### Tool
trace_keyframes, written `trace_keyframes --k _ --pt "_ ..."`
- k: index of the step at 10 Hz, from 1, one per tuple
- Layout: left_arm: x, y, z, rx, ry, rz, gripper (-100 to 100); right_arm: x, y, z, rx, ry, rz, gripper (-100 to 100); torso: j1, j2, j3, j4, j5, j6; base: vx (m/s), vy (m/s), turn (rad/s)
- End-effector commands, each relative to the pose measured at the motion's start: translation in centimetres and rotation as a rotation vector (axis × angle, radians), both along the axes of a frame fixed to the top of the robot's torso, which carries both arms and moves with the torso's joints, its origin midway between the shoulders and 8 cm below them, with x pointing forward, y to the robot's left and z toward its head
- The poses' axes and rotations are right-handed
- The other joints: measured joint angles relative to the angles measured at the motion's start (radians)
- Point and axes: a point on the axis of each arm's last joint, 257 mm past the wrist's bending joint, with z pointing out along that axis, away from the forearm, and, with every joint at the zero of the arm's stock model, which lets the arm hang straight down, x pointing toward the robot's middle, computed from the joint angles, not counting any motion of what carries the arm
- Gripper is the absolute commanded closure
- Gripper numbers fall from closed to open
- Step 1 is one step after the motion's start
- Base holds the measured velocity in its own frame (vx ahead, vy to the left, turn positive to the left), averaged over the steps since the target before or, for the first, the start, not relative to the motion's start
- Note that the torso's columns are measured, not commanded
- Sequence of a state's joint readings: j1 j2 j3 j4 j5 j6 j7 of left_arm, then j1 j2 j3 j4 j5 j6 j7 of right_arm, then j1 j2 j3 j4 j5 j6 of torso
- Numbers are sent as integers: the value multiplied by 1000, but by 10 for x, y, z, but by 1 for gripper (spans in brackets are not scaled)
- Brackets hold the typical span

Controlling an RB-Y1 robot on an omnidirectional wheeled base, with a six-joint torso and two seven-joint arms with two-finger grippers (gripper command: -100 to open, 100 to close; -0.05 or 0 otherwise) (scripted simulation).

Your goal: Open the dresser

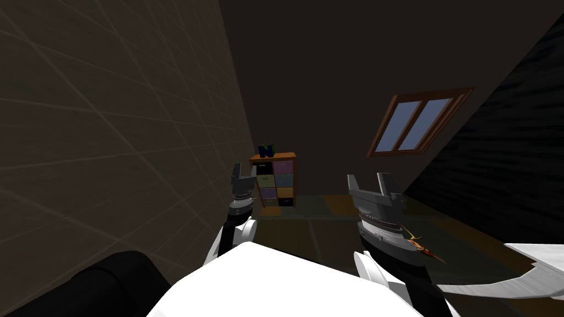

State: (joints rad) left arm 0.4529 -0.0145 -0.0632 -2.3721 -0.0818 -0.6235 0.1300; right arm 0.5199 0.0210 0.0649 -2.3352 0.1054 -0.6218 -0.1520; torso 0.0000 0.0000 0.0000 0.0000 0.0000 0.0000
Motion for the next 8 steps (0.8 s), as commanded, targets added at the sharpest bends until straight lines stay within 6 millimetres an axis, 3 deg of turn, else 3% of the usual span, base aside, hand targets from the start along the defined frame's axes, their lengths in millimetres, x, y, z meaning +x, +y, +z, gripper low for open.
trace_keyframes --k 1,8 --pt "0 0 0 0 0 0 0 0 0 0 0 0 0 0 0 41 -82 41 0 0 0 0 0" --pt "0 0 0 0 0 0 0 0 0 0 0 0 0 0 0 544 -1087 544 0 0 0 0 0"
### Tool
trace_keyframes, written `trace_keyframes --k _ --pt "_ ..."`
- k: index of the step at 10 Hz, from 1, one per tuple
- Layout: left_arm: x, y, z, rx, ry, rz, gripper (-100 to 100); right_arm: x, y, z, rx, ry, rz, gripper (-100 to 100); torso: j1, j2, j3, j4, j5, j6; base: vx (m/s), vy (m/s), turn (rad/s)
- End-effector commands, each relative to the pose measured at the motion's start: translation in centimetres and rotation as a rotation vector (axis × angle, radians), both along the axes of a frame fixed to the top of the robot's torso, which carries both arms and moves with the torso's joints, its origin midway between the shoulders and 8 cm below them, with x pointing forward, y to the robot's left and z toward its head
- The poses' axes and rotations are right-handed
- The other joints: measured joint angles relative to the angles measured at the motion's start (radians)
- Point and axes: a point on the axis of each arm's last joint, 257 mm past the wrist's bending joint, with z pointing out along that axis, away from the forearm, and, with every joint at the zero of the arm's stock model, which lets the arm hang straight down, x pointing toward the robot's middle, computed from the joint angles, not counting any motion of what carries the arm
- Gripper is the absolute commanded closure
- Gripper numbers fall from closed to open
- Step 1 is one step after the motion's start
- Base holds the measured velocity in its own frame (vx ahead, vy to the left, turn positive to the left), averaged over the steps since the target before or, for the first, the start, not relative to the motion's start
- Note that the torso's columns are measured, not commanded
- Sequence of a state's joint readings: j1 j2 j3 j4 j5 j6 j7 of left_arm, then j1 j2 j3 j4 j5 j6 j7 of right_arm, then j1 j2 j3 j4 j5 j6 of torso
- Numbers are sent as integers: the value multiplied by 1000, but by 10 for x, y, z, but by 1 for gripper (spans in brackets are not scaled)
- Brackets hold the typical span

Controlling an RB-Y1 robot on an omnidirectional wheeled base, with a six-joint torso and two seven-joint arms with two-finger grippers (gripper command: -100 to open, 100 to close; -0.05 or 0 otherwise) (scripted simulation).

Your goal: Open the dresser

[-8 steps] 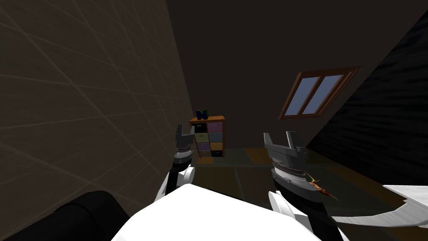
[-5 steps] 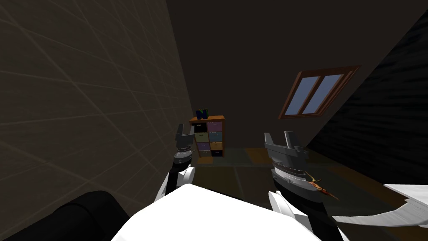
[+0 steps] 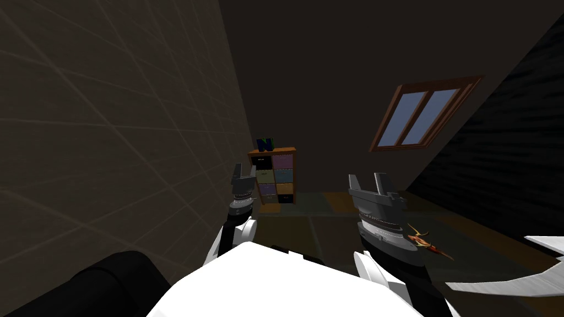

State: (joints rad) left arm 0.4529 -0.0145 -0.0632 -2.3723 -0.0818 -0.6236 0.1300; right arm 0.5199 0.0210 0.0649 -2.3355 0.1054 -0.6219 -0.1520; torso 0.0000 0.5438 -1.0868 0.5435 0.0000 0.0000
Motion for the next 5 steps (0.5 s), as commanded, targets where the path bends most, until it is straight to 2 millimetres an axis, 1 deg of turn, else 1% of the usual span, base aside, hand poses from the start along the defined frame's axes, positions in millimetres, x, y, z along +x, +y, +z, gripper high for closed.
trace_keyframes --k 1,2,3,5 --pt "0 0 0 0 0 0 0 0 0 0 0 0 0 0 0 74 -148 74 0 0 0 0 0" --pt "3 -5 -2 35 15 -15 -100 0 0 0 0 0 0 0 0 148 -295 148 0 0 26 -8 2" --pt "5 -8 -4 58 28 -23 -100 0 0 0 0 1 0 0 0 180 -365 180 0 0 42 -16 3" --pt "12 -12 -8 96 60 -35 -100 0 0 0 0 1 0 0 0 191 -390 193 0 0 66 -23 4"
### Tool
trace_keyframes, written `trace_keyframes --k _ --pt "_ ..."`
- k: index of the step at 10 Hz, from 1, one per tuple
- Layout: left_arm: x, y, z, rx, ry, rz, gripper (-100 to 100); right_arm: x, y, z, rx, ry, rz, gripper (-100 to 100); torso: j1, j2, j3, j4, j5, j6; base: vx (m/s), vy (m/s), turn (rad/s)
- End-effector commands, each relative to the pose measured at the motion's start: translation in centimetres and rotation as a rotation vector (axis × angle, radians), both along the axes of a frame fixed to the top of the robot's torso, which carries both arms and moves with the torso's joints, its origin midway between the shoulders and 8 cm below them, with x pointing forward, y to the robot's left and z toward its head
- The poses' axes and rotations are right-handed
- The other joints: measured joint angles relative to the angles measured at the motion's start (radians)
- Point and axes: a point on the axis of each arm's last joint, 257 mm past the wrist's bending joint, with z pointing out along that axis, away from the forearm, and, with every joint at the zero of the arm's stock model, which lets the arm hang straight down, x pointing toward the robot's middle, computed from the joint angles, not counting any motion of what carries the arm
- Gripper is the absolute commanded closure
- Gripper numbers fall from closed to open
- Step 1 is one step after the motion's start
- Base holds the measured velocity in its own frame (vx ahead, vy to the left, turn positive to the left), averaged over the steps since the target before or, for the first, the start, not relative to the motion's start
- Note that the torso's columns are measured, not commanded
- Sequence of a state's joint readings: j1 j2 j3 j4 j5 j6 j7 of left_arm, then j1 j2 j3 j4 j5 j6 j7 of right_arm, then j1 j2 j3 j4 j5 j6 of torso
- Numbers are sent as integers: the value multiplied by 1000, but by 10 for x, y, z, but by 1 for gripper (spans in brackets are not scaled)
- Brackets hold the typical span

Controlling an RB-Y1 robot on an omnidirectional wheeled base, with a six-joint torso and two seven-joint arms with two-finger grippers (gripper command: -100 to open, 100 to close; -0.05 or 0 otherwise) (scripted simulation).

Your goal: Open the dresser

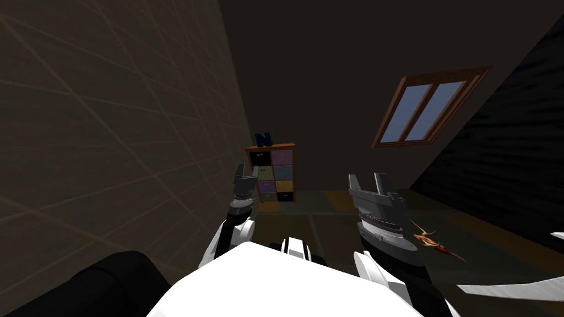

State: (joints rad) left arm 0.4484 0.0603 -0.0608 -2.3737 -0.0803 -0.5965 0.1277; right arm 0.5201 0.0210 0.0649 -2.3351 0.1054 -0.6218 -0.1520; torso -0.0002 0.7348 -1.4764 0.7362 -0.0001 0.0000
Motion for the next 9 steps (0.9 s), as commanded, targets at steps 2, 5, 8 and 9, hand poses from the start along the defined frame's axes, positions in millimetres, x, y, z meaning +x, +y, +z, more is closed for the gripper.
trace_keyframes --k 2,5,8,9 --pt "14 -5 -7 54 64 -10 -100 0 0 0 0 0 0 0 0 2 0 1 0 0 92 -20 6" --pt "28 -3 -14 69 124 1 -100 0 0 0 0 0 0 0 -1 3 0 2 0 0 117 -34 6" --pt "43 1 -21 73 187 17 -100 0 0 0 0 0 0 0 1 4 1 2 0 0 116 -34 7" --pt "47 2 -23 72 205 23 -100 0 0 0 0 0 0 0 0 4 1 2 0 0 112 -55 7"
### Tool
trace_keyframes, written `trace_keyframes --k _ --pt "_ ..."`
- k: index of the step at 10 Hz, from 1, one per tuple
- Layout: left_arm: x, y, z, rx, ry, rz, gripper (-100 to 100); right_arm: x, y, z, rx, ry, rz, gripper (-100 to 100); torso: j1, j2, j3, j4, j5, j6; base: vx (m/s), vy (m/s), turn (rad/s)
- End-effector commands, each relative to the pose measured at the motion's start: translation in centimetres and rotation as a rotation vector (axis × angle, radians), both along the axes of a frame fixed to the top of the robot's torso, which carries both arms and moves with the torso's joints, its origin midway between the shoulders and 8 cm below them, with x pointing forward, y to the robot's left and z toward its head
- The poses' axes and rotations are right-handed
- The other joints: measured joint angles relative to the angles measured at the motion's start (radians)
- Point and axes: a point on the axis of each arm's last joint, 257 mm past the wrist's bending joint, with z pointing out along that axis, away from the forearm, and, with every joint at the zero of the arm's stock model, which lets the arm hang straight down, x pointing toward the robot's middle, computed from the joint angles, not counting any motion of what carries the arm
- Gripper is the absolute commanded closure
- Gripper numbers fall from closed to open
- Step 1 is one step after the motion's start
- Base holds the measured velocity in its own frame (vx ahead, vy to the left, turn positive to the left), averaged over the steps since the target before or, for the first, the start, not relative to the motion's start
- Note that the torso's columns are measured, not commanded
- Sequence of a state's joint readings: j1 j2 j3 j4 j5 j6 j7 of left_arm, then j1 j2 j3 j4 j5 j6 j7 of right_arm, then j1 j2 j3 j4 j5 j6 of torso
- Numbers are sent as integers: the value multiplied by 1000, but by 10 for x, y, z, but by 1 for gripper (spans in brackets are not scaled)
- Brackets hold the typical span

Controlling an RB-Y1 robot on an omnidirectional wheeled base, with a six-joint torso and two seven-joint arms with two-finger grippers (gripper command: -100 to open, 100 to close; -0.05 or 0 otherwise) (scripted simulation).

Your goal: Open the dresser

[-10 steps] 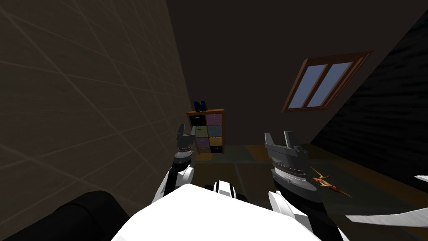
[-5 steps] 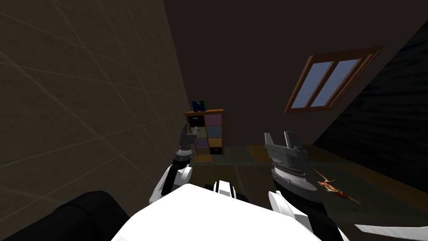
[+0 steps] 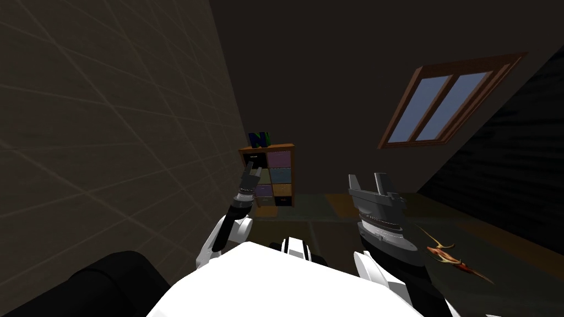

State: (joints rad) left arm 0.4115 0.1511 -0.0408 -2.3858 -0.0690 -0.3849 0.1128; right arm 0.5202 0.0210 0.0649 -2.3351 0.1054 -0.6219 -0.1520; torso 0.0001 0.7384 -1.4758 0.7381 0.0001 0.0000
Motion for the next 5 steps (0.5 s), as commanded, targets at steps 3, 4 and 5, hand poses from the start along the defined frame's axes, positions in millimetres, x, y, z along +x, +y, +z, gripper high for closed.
trace_keyframes --k 3,4,5 --pt "21 8 -11 -6 92 32 -100 0 0 0 0 0 0 0 0 -1 0 0 0 0 117 -40 7" --pt "25 9 -14 -10 109 39 -100 0 0 0 0 0 0 0 0 0 0 0 0 0 105 -44 4" --pt "29 11 -16 -14 126 46 -100 0 0 0 0 0 0 0 0 0 0 0 0 0 103 -25 7"
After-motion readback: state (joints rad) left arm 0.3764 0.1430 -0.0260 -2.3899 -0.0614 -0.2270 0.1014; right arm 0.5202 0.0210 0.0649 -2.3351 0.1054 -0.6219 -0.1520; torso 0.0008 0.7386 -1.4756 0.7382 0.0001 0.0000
